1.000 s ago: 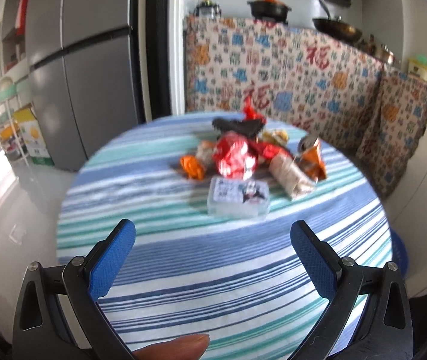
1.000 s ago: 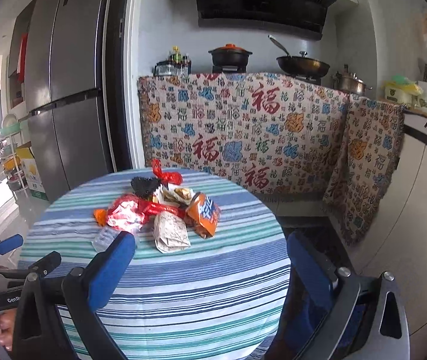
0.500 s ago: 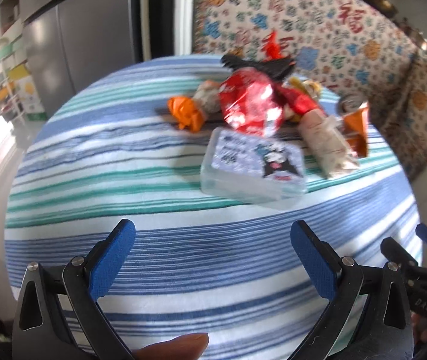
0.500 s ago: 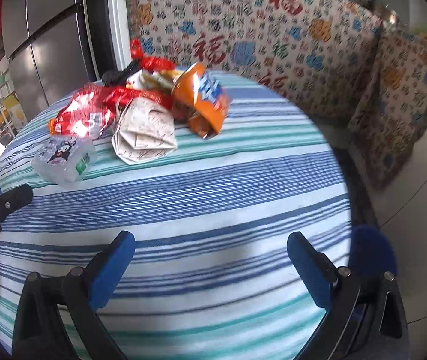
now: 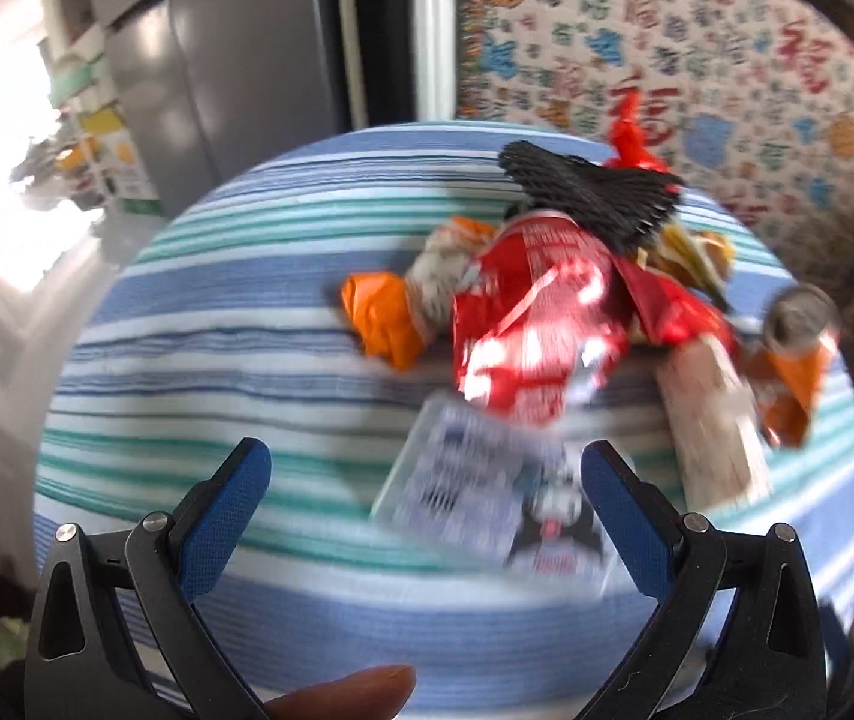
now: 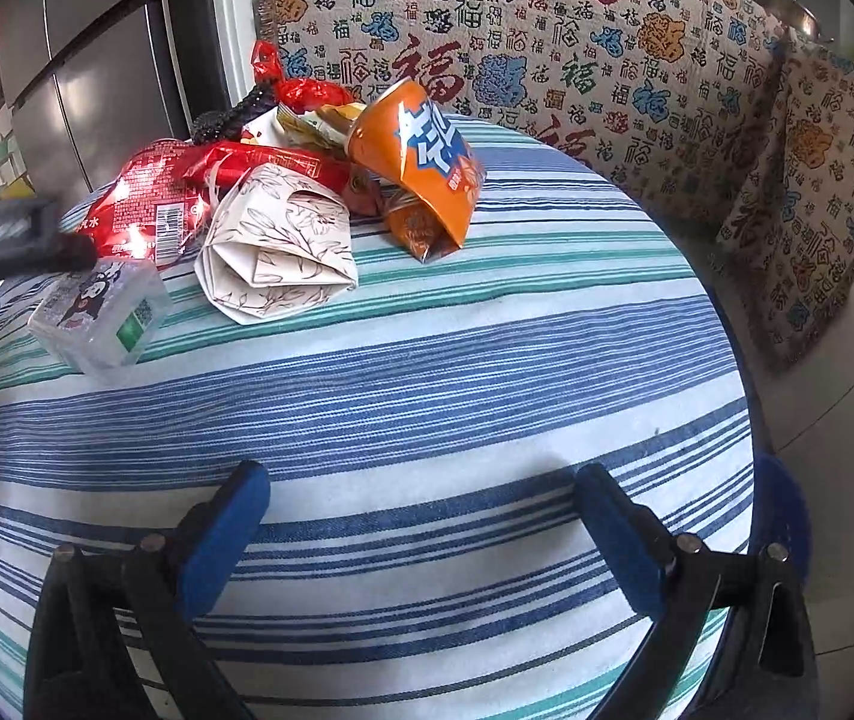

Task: Collect trash
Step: 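Grasp the clear plastic box with the left tool while the right tool grasps the white paper cup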

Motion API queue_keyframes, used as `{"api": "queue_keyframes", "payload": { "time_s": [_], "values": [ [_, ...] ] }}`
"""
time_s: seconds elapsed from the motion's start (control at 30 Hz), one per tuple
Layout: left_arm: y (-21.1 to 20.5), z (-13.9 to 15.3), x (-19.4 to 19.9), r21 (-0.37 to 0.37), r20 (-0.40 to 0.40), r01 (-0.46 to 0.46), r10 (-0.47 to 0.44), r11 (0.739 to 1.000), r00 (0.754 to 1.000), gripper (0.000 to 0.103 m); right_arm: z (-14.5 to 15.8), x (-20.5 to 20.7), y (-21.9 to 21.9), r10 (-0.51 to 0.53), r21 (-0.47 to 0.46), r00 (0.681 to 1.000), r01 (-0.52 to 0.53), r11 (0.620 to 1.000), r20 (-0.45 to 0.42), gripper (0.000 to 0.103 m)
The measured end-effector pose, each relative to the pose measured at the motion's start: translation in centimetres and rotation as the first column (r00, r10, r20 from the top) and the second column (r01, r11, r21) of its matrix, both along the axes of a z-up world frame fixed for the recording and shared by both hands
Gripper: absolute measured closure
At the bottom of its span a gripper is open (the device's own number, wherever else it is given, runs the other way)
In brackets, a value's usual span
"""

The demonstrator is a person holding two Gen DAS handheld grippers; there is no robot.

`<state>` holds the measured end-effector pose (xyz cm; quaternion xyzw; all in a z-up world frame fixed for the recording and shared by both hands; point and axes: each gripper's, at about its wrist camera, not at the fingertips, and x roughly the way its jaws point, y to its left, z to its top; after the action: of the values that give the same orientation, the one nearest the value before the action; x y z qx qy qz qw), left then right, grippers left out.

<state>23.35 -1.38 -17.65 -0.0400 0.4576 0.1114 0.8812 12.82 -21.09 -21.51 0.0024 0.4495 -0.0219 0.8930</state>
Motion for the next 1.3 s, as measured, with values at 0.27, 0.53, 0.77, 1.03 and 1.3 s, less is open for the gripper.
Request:
{"api": "queue_keyframes", "payload": {
  "time_s": [0.27, 0.53, 0.77, 1.03, 1.3],
  "values": [
    [-1.7, -2.5, 2.4, 0.095, -0.076, -0.054, 0.062, 0.994, 0.995, 0.0, 0.1, 0.0, -0.1, 0.004, 0.006, 1.0, -0.004, 1.0, 0.0, 0.0],
    [2.8, -3.3, -2.5, 0.071, -0.094, 0.134, -0.127, 0.988, 0.987, 0.0, 0.0, 0.3, -0.3, -0.002, 0.006, 1.0, 0.002, 1.0, 0.002, 0.0],
    [6.9, -4.5, -4.9, -0.033, -0.043, 0.205, -0.206, 0.978, 0.978, 0.0, 0.0, 0.2, -0.2, -0.005, 0.006, 1.0, 0.005, 1.0, 0.003, 0.0],
    [7.6, -4.7, -2.7, -0.022, -0.002, 0.284, -0.284, 0.958, 0.959, 0.0, -0.1, 0.2, 0.2, 0.021, 0.005, 1.0, -0.021, 1.0, 0.0, 0.0],
    [7.5, -4.9, -2.7, -0.022, 0.006, 0.295, -0.295, 0.955, 0.956, 0.0, -0.2, 5.6, 3.9, 0.157, 0.011, 0.987, -0.157, 0.988, -0.031, 0.0]
  ]
}}
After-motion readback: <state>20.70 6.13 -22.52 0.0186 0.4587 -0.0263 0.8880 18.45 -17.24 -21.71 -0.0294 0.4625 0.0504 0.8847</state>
